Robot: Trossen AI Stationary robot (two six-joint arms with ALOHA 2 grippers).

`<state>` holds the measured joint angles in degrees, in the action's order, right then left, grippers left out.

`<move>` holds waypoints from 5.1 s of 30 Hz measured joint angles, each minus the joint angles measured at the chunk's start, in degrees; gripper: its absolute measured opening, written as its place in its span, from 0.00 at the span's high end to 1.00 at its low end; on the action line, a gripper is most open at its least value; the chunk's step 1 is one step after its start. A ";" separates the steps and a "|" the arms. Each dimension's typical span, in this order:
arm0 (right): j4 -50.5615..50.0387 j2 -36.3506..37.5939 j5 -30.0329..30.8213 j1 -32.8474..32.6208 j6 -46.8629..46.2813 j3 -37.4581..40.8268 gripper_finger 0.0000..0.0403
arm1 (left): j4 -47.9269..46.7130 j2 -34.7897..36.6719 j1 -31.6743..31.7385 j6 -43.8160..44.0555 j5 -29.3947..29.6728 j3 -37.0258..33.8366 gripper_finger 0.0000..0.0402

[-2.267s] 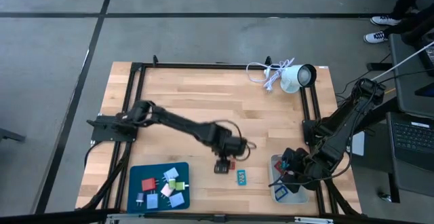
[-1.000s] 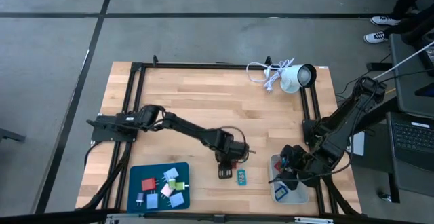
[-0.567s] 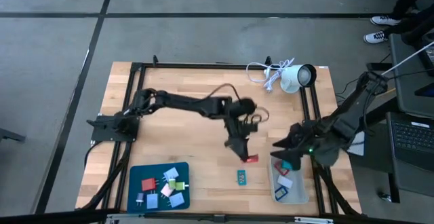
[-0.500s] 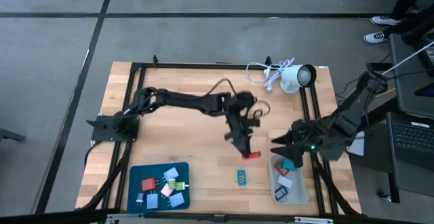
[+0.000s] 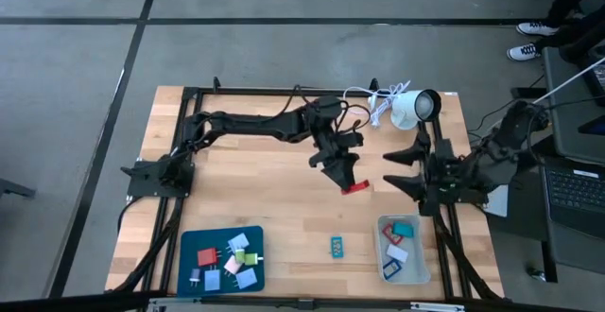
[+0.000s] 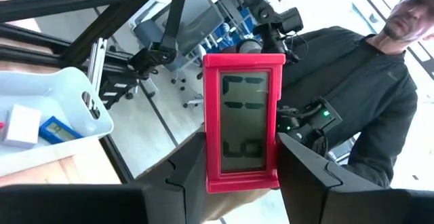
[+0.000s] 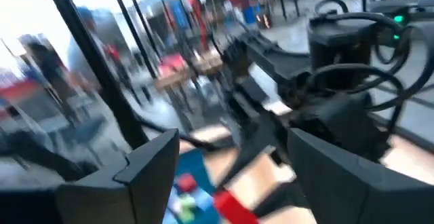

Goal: Pick & Place Office items
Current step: Put the red digital clock into the gray bin, then put the light blue digital clock into the gray bin

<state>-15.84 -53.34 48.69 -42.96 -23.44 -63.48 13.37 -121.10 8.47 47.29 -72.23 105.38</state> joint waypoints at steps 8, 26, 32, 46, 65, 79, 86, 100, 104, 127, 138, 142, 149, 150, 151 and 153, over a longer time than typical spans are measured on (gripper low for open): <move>-19.16 -9.23 -15.17 7.43 -2.25 -11.02 0.31 | 0.15 0.83 0.31 -0.09 -0.63 0.47 0.66; -19.74 -12.80 -25.65 11.05 -1.01 -13.75 0.33 | -0.24 0.74 0.46 -0.28 -0.89 4.31 0.66; -19.97 -12.86 -26.14 12.01 -1.01 -13.73 0.44 | -0.23 0.74 0.17 -0.48 -0.65 4.31 0.66; -20.65 -12.90 -31.99 14.66 1.87 -13.62 0.85 | -0.20 0.74 0.74 -0.97 -1.23 4.33 0.84; -43.62 -13.03 -36.46 7.32 -23.31 -10.09 0.85 | -6.04 0.72 15.20 -3.27 -2.51 4.32 0.79; -21.35 -13.29 -37.82 -12.26 -62.84 20.04 0.85 | -38.70 0.72 13.53 -28.35 4.31 4.31 0.75; -18.65 -13.29 -38.26 -12.70 -64.46 24.39 0.80 | -55.48 0.70 9.97 -42.18 12.47 4.28 0.68; -18.81 -13.25 -39.32 -12.48 -70.27 24.85 0.62 | -56.70 0.70 0.68 -46.12 25.48 4.26 0.61; -18.73 -13.25 -39.32 -12.48 -70.24 24.85 0.49 | -57.53 0.70 0.51 -45.34 27.87 4.26 0.60; -11.76 -12.67 -24.06 2.11 -62.53 8.59 0.40 | -66.30 0.70 6.79 -50.52 33.75 4.26 0.61; -27.11 -41.83 -41.69 11.41 -65.39 -17.83 0.45 | -72.00 0.70 6.72 -56.92 34.18 4.24 0.61; -36.87 -52.04 -42.10 11.54 -71.85 -29.23 0.43 | -73.22 0.70 6.71 -59.56 34.05 4.24 0.61; -49.97 -63.95 -48.03 11.48 -82.46 -41.26 0.43 | -75.31 0.70 6.36 -62.98 33.79 4.24 0.62; -49.53 -65.00 -48.43 11.48 -82.98 -41.83 0.43 | -75.39 0.70 6.25 -63.06 33.79 4.24 0.62; -49.24 -65.80 -48.84 11.48 -84.02 -42.20 0.43 | -75.36 0.70 6.21 -63.08 33.79 4.24 0.62; -49.18 -67.04 -49.79 11.48 -85.46 -42.38 0.43 | -75.38 0.69 6.20 -63.45 33.76 4.24 0.61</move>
<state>-65.02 -120.38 -1.10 -31.48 -108.90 -105.86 -62.01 -120.41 14.67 -16.16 -38.47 109.62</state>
